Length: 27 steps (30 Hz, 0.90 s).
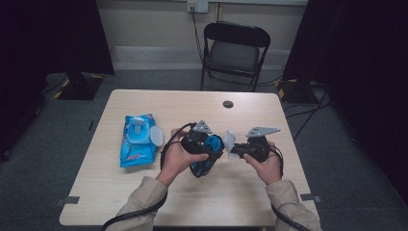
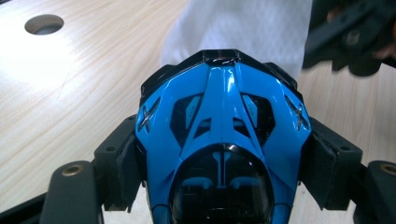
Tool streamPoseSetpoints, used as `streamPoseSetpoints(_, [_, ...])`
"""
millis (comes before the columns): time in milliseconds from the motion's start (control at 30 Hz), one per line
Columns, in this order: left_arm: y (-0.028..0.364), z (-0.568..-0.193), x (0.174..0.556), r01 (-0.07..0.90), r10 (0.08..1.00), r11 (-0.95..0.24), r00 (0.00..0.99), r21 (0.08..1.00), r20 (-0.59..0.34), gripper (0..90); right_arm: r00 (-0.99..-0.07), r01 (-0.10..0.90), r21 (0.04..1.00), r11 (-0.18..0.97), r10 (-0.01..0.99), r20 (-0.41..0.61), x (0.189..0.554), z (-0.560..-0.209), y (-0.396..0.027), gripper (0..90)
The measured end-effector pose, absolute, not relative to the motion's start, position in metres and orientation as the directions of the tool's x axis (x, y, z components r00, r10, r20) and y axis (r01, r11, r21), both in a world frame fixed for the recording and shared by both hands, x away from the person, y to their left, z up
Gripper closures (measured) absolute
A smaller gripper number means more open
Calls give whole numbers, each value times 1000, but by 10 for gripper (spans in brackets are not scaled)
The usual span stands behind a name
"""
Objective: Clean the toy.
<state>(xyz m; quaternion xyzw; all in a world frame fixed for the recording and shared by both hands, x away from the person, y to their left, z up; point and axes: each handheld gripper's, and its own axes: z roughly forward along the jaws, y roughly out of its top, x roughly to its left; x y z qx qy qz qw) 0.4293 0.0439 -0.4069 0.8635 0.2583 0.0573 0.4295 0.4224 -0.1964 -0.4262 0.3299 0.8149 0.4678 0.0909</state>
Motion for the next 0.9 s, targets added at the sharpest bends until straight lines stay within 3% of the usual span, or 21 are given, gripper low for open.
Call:
streamPoseSetpoints(300, [35, -413, 424, 388, 462, -513, 876, 765, -134, 248, -768, 430, 841, 327, 622, 150, 426, -414, -196, 822])
streamPoseSetpoints(900, [27, -409, 426, 374, 444, -518, 886, 770, -132, 252, -795, 429, 834, 346, 582, 167, 425, -423, -175, 822])
